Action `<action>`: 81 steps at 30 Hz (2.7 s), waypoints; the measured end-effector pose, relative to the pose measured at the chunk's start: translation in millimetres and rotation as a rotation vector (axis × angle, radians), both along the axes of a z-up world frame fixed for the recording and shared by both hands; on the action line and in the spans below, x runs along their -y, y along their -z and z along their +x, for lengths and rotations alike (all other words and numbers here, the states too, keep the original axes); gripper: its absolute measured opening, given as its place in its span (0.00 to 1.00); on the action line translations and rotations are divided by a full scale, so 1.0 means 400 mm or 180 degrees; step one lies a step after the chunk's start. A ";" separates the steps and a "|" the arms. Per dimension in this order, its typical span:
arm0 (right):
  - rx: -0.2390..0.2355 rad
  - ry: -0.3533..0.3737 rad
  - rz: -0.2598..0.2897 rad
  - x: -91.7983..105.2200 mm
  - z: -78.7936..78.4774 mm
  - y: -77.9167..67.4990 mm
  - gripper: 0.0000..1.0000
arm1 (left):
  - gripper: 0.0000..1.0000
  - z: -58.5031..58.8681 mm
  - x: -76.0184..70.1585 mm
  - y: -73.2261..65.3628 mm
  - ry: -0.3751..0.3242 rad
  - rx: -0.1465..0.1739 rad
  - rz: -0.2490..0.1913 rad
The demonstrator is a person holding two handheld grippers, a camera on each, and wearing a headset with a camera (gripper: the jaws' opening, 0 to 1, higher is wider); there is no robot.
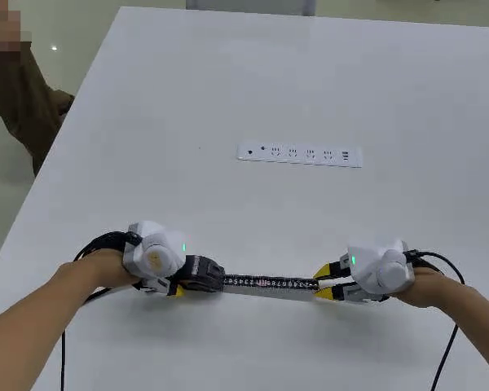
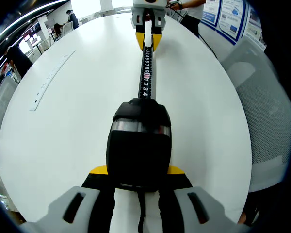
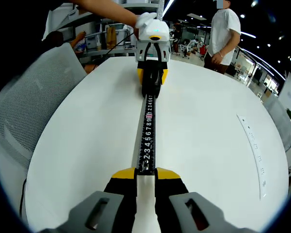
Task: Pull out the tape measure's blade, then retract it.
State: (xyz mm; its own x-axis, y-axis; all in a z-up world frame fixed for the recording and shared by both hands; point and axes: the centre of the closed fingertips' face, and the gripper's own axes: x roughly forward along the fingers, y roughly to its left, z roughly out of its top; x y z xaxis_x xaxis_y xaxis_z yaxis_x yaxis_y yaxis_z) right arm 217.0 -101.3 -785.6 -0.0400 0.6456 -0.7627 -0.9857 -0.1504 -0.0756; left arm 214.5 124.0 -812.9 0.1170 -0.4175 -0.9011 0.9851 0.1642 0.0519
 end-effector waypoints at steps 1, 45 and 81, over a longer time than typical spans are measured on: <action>0.0003 0.0000 -0.0001 0.001 0.001 0.000 0.12 | 0.29 0.000 0.000 0.000 0.0000 -0.0001 0.0001; -0.0025 0.0030 -0.0006 0.049 0.004 -0.008 0.12 | 0.29 -0.005 0.007 -0.009 0.0002 -0.0007 0.0035; -0.0009 0.0061 -0.0058 0.088 0.009 -0.009 0.12 | 0.29 -0.007 0.010 -0.015 0.0005 -0.0003 0.0040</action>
State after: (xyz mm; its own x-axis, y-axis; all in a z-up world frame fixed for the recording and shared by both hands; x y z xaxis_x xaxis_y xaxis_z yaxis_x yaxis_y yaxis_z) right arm 220.8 -136.6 -782.0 -0.0299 0.6323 -0.7742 -0.9886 -0.1329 -0.0704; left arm 211.6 120.0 -806.7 0.1157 -0.4063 -0.9064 0.9854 0.1620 0.0531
